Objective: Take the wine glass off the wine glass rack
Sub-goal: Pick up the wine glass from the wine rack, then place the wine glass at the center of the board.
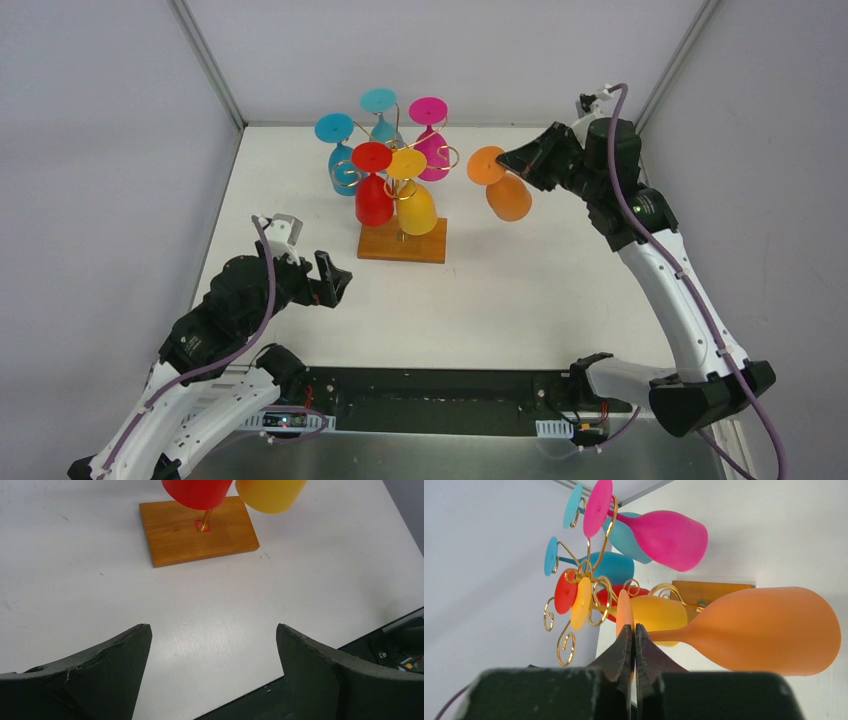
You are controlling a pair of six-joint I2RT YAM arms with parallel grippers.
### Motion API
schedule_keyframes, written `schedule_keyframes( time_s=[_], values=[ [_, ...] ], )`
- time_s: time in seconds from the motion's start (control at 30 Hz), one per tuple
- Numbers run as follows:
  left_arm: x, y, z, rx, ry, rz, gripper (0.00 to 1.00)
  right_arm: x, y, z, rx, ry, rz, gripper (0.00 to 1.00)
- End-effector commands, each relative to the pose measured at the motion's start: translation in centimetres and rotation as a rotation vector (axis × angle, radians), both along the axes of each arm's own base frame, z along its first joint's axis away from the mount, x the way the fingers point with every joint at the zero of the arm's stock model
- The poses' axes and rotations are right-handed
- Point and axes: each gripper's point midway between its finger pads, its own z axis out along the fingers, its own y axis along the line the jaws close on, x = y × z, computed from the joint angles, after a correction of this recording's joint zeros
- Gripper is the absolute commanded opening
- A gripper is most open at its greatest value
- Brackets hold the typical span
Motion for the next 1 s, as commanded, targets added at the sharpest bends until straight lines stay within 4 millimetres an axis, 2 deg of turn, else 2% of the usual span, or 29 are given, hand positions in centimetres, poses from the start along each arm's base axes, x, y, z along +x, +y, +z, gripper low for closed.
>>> schedule_keyframes(
  time_s=[0.0,0.17,0.4,0.63,0.77,0.97],
  values=[
    [-0.3,-2.9,0.4,-0.108,0.061,-0.085,0.99,-2.5,-1.8,0.8,-0.043,-0.089,-0.012,0.00],
    [-1.5,-5.9,-0.1,-0.190,0.196,-0.190,0.99,-5.0,-1.9,-0.5,-0.057,-0.091,0.051,0.00],
    [-3.0,-9.0,0.9,-0.336,0.315,-0.303,0.99,-8.7,-1.4,-2.5,-0.116,-0.126,0.207,0.00],
    [-3.6,-10.2,1.0,-0.449,0.378,-0.316,0.99,-13.9,0.7,-3.9,-0.205,-0.215,0.474,0.00],
    [-4.0,-10.9,1.2,-0.505,0.428,-0.328,0.99,-17.7,2.3,-4.2,-0.203,-0.300,0.672,0.00],
    [-4.1,-11.4,1.4,-0.549,0.463,-0.328,0.99,-21.1,3.9,-5.4,-0.211,-0.318,0.778,0.00]
  ],
)
